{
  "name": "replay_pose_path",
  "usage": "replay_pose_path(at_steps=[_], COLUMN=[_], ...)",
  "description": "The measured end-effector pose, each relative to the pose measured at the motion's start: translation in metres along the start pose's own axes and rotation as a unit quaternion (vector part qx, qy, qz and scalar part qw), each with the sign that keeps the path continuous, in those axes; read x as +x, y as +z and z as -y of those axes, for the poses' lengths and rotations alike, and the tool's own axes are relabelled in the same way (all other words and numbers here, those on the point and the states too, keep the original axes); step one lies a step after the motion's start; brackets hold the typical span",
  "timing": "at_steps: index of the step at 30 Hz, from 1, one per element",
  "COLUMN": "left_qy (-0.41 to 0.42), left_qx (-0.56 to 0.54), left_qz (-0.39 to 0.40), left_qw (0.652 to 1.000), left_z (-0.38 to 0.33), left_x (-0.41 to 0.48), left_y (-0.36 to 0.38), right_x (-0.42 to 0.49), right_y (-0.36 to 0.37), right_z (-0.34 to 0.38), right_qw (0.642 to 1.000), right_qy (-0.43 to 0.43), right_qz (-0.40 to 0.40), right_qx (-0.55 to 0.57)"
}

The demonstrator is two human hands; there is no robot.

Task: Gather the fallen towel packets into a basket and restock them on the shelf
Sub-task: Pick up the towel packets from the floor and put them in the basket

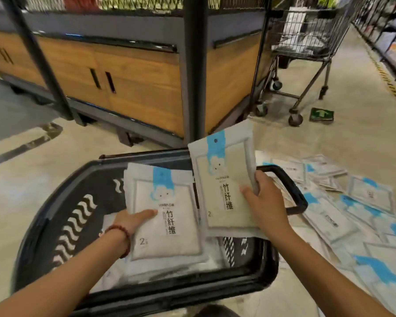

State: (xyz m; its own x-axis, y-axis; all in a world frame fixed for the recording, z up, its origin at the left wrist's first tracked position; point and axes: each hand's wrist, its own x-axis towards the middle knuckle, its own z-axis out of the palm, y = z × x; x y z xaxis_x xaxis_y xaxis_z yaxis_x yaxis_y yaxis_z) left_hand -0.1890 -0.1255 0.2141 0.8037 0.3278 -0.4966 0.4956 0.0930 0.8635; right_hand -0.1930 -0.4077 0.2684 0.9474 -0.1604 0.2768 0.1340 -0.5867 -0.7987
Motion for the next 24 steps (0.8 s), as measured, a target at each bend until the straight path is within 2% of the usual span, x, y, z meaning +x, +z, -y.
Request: replay_pose_path(at_steps=[3, 7, 10, 13, 16, 19, 22, 24], left_qy=[-0.063, -0.137, -0.22, -0.253, -0.227, -0.119, -0.046, 0.011], left_qx=[0.04, 0.097, 0.161, 0.266, 0.355, 0.49, 0.599, 0.673], left_qz=[0.033, 0.078, 0.123, 0.105, 0.1, 0.086, 0.12, 0.148], left_qw=[0.997, 0.983, 0.954, 0.924, 0.901, 0.859, 0.791, 0.724], left_z=[0.024, 0.043, 0.058, 0.072, 0.078, 0.084, 0.083, 0.068], left_x=[0.031, 0.064, 0.076, 0.081, 0.087, 0.093, 0.091, 0.091], left_y=[0.011, 0.036, 0.055, 0.069, 0.079, 0.085, 0.082, 0.075], right_x=[0.009, 0.018, 0.02, 0.022, 0.022, 0.021, 0.02, 0.02], right_y=[0.012, 0.027, 0.039, 0.047, 0.052, 0.053, 0.052, 0.053], right_z=[-0.001, -0.001, -0.001, 0.0, 0.0, 0.0, -0.001, -0.001], right_qw=[0.999, 0.988, 0.97, 0.951, 0.938, 0.939, 0.939, 0.942], right_qy=[0.009, 0.052, 0.064, 0.098, 0.103, 0.107, 0.113, 0.105], right_qz=[0.019, 0.088, 0.138, 0.175, 0.186, 0.183, 0.186, 0.195], right_qx=[-0.035, -0.116, -0.189, -0.235, -0.272, -0.271, -0.265, -0.254])
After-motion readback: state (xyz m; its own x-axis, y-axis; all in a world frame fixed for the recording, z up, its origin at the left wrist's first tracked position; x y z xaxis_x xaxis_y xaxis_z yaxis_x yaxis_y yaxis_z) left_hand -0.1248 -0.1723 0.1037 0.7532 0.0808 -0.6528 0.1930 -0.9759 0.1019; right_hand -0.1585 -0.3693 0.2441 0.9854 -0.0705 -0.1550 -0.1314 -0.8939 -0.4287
